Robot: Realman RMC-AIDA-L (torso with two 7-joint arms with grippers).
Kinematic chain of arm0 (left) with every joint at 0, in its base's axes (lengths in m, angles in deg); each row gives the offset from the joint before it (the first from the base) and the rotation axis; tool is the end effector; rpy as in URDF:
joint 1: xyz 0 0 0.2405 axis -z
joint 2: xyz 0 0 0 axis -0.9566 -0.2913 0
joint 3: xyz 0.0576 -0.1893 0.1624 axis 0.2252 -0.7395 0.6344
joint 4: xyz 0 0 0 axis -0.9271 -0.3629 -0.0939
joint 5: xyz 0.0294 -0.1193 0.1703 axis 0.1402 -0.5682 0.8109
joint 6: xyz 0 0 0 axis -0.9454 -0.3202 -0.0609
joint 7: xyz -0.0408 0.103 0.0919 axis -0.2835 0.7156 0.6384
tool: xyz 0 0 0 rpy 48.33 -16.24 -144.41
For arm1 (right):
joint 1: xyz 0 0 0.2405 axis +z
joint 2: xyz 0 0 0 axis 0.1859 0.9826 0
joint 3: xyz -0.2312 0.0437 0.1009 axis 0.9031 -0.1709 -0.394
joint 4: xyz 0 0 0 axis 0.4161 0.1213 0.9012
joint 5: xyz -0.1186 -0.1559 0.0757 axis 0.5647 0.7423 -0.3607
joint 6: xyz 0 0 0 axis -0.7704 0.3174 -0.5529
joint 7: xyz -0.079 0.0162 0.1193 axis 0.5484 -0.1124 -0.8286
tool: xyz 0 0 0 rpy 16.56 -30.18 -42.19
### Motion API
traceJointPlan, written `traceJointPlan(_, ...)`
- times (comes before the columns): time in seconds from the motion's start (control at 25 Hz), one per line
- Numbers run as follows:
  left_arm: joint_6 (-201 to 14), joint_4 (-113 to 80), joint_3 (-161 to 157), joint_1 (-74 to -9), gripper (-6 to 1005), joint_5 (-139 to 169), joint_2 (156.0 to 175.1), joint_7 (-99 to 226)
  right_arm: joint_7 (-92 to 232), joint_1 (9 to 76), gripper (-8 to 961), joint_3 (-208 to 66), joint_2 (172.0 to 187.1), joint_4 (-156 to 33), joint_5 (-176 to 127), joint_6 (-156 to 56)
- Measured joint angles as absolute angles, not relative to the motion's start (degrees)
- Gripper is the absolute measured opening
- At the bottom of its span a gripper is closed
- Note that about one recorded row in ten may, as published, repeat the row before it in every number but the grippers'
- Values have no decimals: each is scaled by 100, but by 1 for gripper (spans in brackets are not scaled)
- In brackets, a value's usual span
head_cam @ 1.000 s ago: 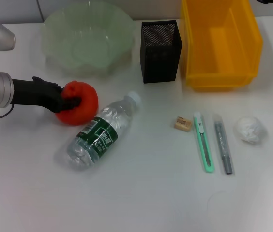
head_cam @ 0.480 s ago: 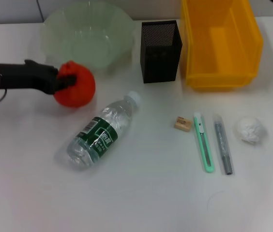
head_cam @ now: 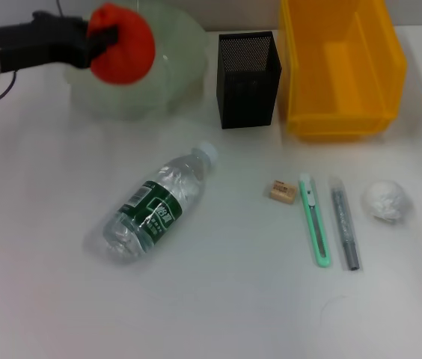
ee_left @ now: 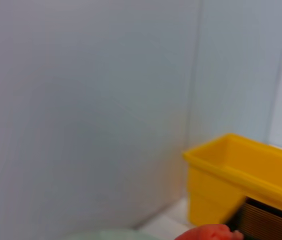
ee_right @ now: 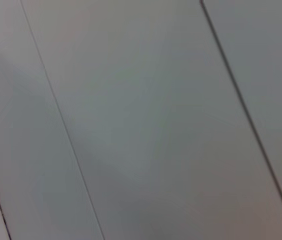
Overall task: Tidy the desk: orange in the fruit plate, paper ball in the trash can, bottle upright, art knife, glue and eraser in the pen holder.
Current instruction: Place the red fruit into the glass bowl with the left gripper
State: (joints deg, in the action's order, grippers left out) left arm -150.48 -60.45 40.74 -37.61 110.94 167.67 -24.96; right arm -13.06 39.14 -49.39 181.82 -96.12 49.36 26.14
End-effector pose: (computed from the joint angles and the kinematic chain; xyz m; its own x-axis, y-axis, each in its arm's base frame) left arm -0.2323 0.4185 0.0426 0.8230 0.2662 0.5019 0.5187 -0.7124 -0.4727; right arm 0.2700 0.3666 0.1067 0.4471 -0.1453 -0.8826 -0.7116 -0.6556 -0.2526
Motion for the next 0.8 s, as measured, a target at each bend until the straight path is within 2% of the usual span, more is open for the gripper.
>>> traceJointPlan(0.04, -15048, -6045, 4074, -3761, 132, 11094, 16767, -2496, -1306, 3914, 823, -4939, 18182, -9612, 4936, 2614)
traceJointPlan(0.16, -14206, -5670, 4286, -3584, 122, 10757, 16950, -1765, -1275, 3860, 823, -4946, 18176, -9610, 4931, 2668)
traceJointPlan(0.56, -13401, -4859, 4672, -3360, 78, 9670, 16941, -100, -1415, 3650, 824, -5040, 18098, -9679, 4931, 3296)
traceJointPlan(0.68, -13410, -4599, 4729, -3338, 56, 9223, 16956, 533, -1711, 3647, 823, -5044, 18007, -9766, 4932, 3653)
traceJointPlan(0.8, -13376, -4363, 4849, -3326, 88, 8683, 16965, 1112, -2273, 3646, 823, -5014, 17925, -10375, 4976, 4261)
